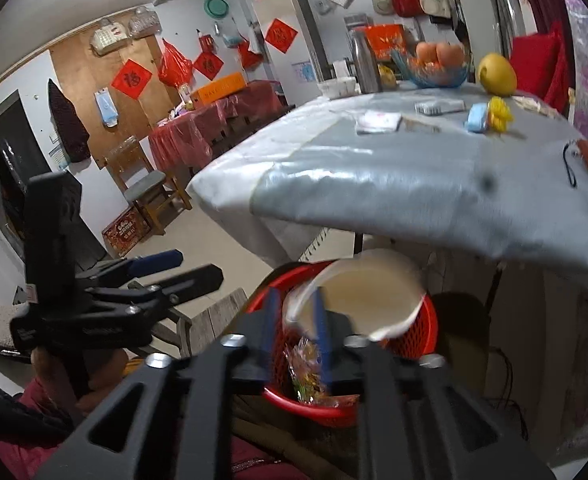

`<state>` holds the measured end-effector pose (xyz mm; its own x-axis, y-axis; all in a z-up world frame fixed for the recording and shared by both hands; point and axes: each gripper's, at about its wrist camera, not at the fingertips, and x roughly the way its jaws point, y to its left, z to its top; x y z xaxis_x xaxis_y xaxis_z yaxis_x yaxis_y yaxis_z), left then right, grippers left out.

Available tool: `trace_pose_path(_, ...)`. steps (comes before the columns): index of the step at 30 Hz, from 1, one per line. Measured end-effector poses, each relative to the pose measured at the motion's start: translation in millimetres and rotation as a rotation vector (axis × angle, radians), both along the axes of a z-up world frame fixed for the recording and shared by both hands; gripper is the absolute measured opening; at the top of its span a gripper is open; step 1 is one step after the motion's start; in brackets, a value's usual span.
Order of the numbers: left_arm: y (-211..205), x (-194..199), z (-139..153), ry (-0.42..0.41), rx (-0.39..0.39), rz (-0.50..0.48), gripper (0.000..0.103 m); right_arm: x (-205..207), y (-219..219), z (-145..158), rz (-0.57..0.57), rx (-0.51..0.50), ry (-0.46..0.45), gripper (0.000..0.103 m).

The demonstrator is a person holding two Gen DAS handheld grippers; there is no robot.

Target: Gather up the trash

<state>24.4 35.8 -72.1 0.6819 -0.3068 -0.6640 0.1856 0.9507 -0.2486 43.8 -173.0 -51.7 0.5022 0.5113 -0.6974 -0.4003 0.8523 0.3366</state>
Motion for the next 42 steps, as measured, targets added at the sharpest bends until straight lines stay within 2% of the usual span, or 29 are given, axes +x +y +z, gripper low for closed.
trace_pose_path(4, 0, 1, -1, 0.007, 0.001, 0.005, 0.096, -3, -2, 6, -0.010, -0.004, -0.034, 0.026)
trace_pose_path(16, -9, -6, 5, -0.026, 0.066, 0.009, 0.096, -5, -6, 12, -0.019, -0.008, -0.061, 0.047)
trace_pose_path(30, -12, -3, 3, -0.021, 0.089, 0.016, 0.096, 0, -17, 4, -0.044, -0.009, -0.042, 0.052)
trace_pose_path(42, -11, 0, -2, -0.011, 0.095, 0.023, 0.096, 1, -19, 4, -0.048, -0.009, -0.038, 0.052)
